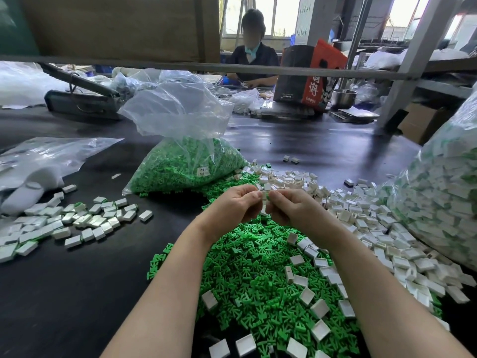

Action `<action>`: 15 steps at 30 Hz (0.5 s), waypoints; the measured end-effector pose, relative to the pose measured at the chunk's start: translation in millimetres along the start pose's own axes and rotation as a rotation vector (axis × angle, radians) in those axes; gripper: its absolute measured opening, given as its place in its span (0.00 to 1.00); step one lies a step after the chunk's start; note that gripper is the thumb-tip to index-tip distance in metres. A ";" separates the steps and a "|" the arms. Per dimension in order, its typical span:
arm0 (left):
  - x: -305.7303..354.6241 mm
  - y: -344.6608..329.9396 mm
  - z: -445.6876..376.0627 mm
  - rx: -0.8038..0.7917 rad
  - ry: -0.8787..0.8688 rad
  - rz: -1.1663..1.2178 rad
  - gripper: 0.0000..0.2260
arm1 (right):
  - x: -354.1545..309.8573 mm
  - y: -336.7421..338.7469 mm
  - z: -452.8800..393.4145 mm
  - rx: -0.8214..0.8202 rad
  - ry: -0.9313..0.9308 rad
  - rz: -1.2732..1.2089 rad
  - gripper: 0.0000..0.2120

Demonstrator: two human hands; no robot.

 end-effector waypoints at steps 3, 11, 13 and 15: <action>0.1 -3.8 -0.6 -0.020 -0.008 0.023 0.13 | -4.1 -0.6 1.3 0.001 0.037 -0.021 0.15; -3.6 -10.3 -1.3 -0.091 0.014 0.049 0.14 | -2.4 -2.4 3.5 -0.070 0.071 -0.064 0.12; -5.3 -12.0 -1.0 -0.115 0.031 0.049 0.14 | -2.0 -3.3 4.5 -0.088 0.073 -0.065 0.12; -5.7 -14.1 -0.3 -0.143 0.043 0.070 0.14 | -1.8 -2.9 5.8 -0.102 0.068 -0.040 0.12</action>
Point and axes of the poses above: each hand's wrist, its own z-axis away from the middle knuckle, its own y-axis out of the back of the hand, x = y × z, the point moved 7 cm from there along -z, towards the middle knuckle, and after that the axes turned 8 degrees about -x, right-handed, at the moved point
